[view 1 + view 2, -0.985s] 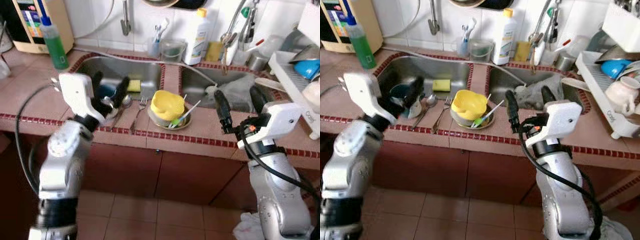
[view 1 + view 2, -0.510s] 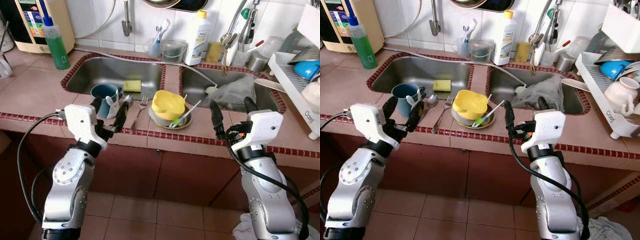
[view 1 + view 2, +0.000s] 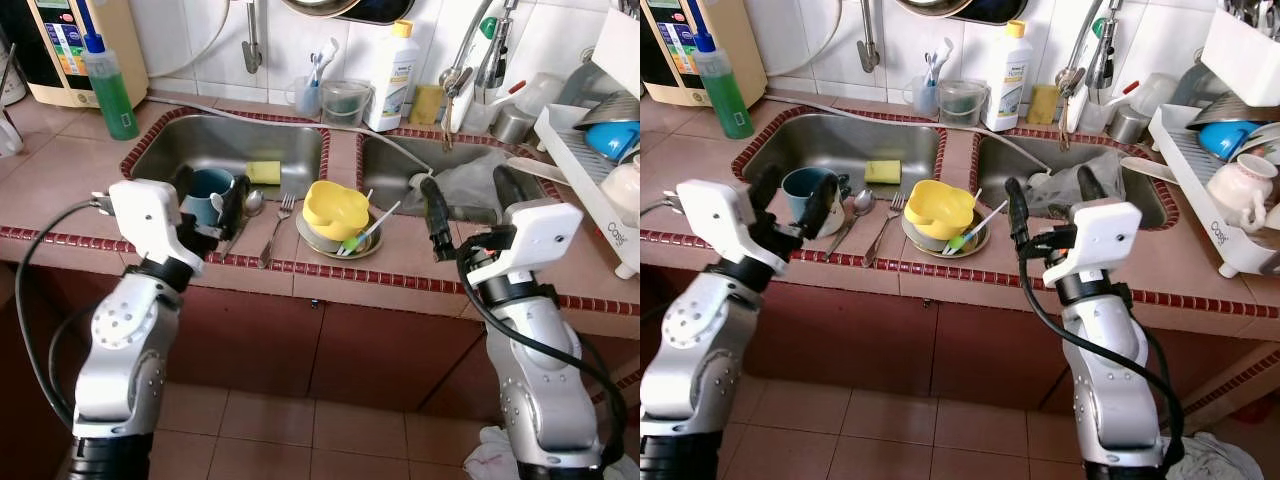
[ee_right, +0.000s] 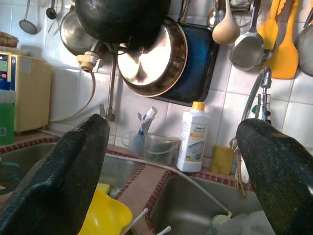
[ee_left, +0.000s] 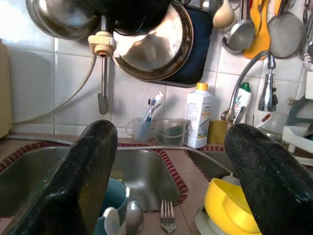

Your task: Kitchen organization

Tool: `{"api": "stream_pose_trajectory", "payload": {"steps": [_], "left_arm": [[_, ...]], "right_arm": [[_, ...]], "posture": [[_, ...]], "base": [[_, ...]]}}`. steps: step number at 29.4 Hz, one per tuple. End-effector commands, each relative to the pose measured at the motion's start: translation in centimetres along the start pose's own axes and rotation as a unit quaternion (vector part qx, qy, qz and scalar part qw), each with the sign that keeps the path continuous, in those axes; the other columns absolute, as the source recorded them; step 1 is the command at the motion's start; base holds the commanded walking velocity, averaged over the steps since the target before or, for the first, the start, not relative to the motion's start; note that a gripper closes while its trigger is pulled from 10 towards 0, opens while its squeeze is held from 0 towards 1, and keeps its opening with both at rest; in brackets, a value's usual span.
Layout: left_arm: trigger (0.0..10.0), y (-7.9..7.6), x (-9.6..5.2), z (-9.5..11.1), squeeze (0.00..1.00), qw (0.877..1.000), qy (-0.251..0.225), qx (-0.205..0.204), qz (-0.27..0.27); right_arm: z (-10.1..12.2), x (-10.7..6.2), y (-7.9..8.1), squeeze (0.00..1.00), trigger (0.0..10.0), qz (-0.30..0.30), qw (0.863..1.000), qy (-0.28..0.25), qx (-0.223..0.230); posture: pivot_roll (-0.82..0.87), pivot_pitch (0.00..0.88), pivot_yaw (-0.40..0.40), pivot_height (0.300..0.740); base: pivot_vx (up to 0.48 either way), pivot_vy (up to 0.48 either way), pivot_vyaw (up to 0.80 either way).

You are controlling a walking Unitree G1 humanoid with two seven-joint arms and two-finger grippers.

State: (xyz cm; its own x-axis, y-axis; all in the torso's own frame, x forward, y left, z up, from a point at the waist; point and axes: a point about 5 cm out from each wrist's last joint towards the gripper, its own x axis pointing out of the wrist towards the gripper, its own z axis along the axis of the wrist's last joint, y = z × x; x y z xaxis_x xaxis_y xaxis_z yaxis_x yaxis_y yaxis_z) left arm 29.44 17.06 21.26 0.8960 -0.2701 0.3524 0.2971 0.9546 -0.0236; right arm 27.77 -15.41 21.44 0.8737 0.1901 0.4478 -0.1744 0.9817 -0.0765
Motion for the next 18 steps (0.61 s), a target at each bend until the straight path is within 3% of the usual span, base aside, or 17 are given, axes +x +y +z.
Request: {"api": "stream_pose_trajectory", "payload": {"steps": [1,18], "left_arm": [[10.0,0.0,-0.01,0.14,0.0,1.0,0.0,0.002,-0.006],[10.0,-0.21,0.09,0.21,0.0,1.0,-0.001,-0.005,-0.012]], "right_arm": [[0.37,0.02,-0.44,0.0,10.0,-0.003,1.0,-0.006,-0.005],[0.18,0.0,-0.56,0.0,10.0,0.005,1.0,0.002,-0.005]], "posture": [[0.08,0.0,-0.053,0.731],[0.08,0.0,-0.06,0.731]], "base": [[0.0,0.0,0.0],[0.3,0.0,0.0]]}}
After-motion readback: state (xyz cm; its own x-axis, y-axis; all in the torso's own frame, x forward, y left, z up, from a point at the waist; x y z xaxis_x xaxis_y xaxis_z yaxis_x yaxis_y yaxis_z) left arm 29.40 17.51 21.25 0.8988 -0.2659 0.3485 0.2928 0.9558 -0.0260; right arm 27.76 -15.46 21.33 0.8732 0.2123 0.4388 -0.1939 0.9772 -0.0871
